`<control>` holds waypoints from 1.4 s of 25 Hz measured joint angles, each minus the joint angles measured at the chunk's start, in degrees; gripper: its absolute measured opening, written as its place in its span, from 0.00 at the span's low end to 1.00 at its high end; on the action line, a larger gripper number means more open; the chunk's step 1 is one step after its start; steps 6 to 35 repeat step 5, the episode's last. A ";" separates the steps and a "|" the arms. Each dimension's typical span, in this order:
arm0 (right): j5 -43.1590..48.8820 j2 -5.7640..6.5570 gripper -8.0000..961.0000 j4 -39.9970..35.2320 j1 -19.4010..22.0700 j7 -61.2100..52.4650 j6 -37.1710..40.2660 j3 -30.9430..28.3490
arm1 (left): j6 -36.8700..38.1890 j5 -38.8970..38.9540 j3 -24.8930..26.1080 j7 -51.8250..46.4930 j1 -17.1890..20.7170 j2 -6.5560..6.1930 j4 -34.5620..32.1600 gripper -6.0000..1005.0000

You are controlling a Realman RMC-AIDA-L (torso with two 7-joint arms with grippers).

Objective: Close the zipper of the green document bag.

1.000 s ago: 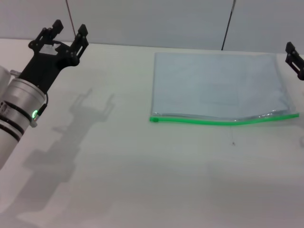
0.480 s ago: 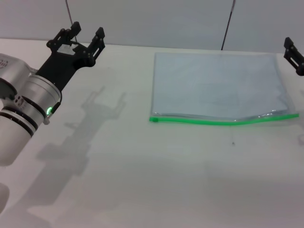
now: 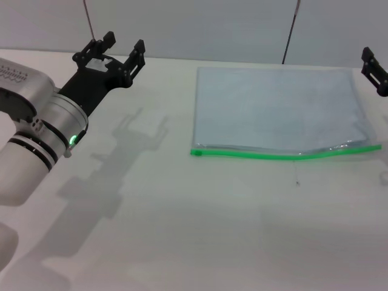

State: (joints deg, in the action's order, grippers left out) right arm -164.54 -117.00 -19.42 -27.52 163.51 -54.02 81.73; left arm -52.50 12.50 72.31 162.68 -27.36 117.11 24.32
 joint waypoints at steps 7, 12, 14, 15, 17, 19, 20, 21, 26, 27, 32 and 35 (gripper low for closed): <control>0.00 0.02 0.79 0.25 -0.22 -0.02 0.17 -0.73 | 0.56 0.03 -0.18 -0.13 -0.45 0.10 -0.46 0.65; 0.00 0.02 0.79 0.25 -0.22 -0.02 0.17 -0.73 | 0.56 0.03 -0.18 -0.13 -0.45 0.10 -0.46 0.65; 0.00 0.02 0.79 0.25 -0.22 -0.02 0.17 -0.73 | 0.56 0.03 -0.18 -0.13 -0.45 0.10 -0.46 0.65; 0.00 0.02 0.79 0.25 -0.22 -0.02 0.17 -0.73 | 0.56 0.03 -0.18 -0.13 -0.45 0.10 -0.46 0.65; 0.00 0.02 0.79 0.25 -0.22 -0.02 0.17 -0.73 | 0.56 0.03 -0.18 -0.13 -0.45 0.10 -0.46 0.65; 0.00 0.02 0.79 0.25 -0.22 -0.02 0.17 -0.73 | 0.56 0.03 -0.18 -0.13 -0.45 0.10 -0.46 0.65; 0.00 0.02 0.79 0.25 -0.22 -0.02 0.17 -0.73 | 0.56 0.03 -0.18 -0.13 -0.45 0.10 -0.46 0.65; 0.00 0.02 0.79 0.25 -0.22 -0.02 0.17 -0.73 | 0.56 0.03 -0.18 -0.13 -0.45 0.10 -0.46 0.65; 0.00 0.02 0.79 0.25 -0.22 -0.02 0.17 -0.73 | 0.56 0.03 -0.18 -0.13 -0.45 0.10 -0.46 0.65; 0.00 0.02 0.79 0.25 -0.22 -0.02 0.17 -0.73 | 0.56 0.03 -0.18 -0.13 -0.45 0.10 -0.46 0.65; 0.00 0.02 0.79 0.25 -0.22 -0.02 0.17 -0.73 | 0.56 0.03 -0.18 -0.13 -0.45 0.10 -0.46 0.65; 0.00 0.02 0.79 0.25 -0.22 -0.02 0.17 -0.73 | 0.56 0.03 -0.18 -0.13 -0.45 0.10 -0.46 0.65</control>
